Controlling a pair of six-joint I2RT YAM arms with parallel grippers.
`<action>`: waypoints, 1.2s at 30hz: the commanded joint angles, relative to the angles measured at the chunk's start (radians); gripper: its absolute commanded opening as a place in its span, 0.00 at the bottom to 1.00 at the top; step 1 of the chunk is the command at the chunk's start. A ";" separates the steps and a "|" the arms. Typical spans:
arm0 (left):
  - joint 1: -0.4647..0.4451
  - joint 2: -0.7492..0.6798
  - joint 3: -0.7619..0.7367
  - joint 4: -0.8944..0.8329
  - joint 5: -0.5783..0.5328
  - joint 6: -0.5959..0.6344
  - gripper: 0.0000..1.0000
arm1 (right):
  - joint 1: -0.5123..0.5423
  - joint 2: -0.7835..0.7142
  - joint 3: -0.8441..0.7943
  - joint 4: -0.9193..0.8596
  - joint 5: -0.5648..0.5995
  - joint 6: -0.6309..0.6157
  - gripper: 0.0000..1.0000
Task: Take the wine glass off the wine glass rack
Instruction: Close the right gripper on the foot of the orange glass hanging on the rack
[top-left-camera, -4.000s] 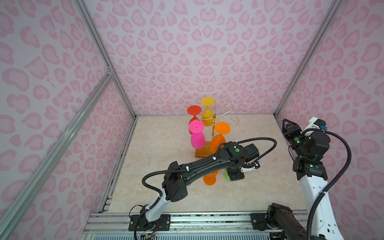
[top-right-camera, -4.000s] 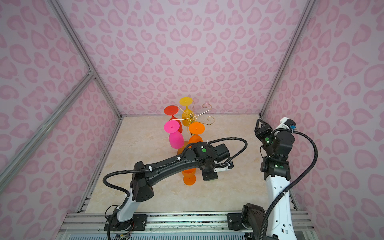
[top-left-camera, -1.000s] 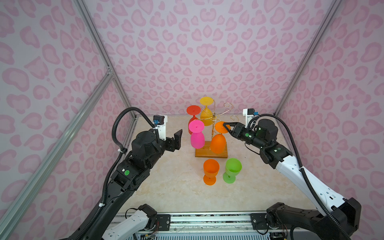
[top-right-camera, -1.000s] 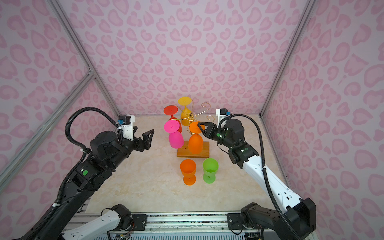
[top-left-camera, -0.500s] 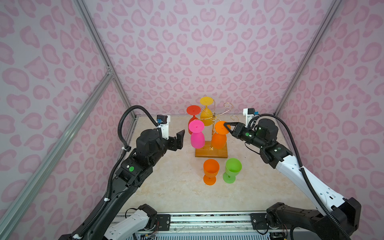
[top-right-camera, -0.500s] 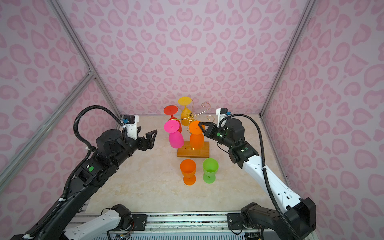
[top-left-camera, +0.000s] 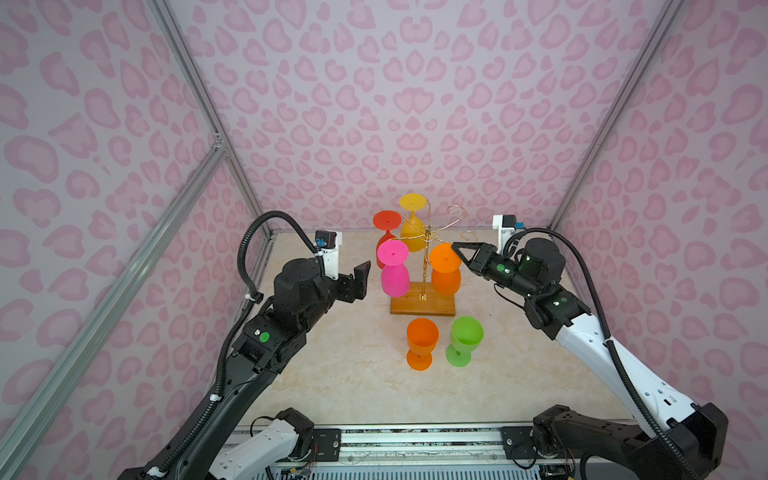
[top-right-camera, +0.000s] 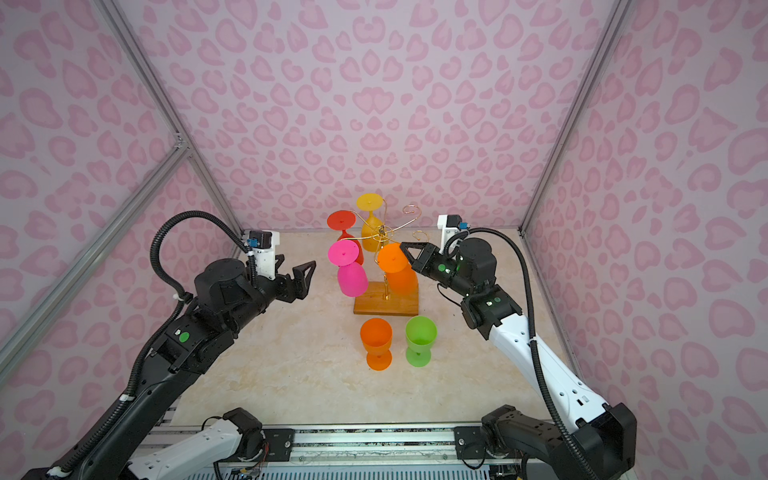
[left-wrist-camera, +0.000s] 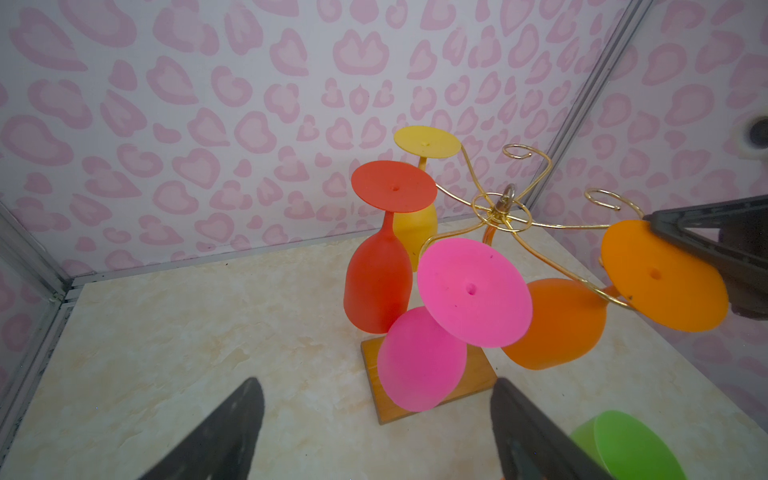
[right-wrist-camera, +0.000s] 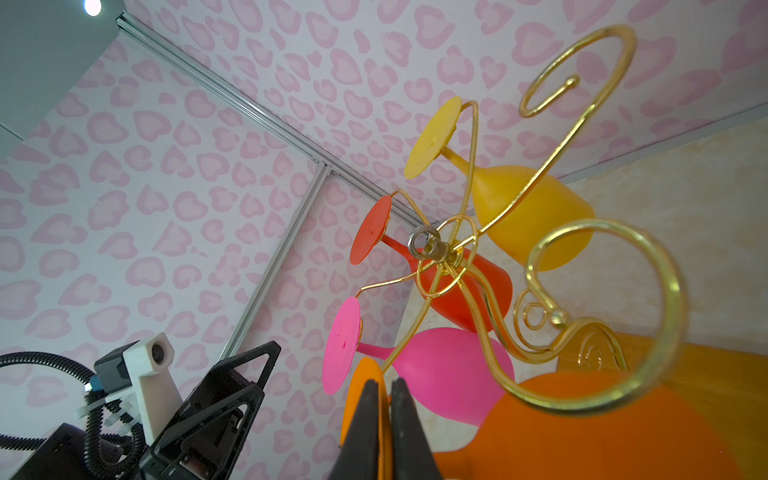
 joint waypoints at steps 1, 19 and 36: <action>0.004 0.000 -0.005 0.039 0.012 -0.004 0.87 | -0.001 -0.005 -0.004 0.053 -0.023 0.012 0.08; 0.010 0.008 -0.013 0.042 0.027 -0.013 0.87 | -0.044 -0.017 -0.035 0.134 -0.078 0.100 0.00; 0.013 0.006 -0.013 0.042 0.032 -0.014 0.87 | -0.051 -0.056 -0.038 0.126 -0.105 0.130 0.00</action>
